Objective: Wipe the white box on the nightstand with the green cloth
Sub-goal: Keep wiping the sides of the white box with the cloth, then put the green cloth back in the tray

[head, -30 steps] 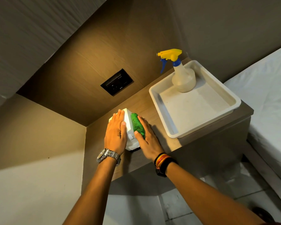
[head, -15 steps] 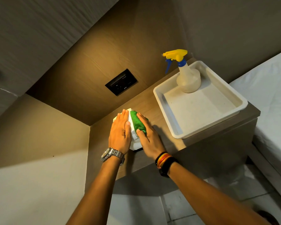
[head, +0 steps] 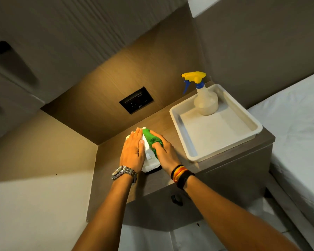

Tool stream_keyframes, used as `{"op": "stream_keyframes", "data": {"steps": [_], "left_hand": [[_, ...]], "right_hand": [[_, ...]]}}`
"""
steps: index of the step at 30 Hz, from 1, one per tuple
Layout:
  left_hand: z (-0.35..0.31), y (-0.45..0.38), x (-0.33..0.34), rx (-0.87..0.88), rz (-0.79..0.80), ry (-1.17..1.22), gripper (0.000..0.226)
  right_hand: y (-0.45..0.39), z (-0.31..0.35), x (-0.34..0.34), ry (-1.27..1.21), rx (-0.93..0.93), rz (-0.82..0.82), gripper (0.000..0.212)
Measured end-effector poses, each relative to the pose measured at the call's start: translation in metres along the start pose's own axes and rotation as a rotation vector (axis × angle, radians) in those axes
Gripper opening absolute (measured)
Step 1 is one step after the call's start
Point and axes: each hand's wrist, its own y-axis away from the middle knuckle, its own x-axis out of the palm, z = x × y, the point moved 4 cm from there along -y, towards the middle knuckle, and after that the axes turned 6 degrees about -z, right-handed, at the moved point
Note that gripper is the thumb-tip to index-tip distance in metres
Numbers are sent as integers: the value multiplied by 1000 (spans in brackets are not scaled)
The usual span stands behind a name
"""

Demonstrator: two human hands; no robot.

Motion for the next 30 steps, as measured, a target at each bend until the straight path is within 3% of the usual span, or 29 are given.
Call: {"op": "stream_keyframes", "data": {"steps": [3,7,10,14,17,20,23,25,30], "left_hand": [[-9,1,-8,14,22,2,68],[-17,0,-16,5,121,-24,69],[-28,-1,-22,35,100,-99,67],[-83,-6,-11,70,6,-42,60],[-126,-2,20,63,59,16,62],[-148,9,55,16,133,25,59],[-150,20,80,-8,192,-17,61],[-147,25,90,-25,198,9,62],[-146,24,91,-2,193,-9,64]], "right_hand": [[3,16,-22,-38,33,-26,45],[-5,62,-66,108,-80,-98,49],[-14,92,-95,408,-207,-72,50],[-35,93,-123,998,-296,-22,38],[-44,75,-137,1348,-248,49,36],[-48,50,-148,1567,-170,192,48],[-51,20,-157,1665,37,416,73],[-51,10,-160,1701,148,480,88],[-60,3,-160,1650,234,536,84]]}}
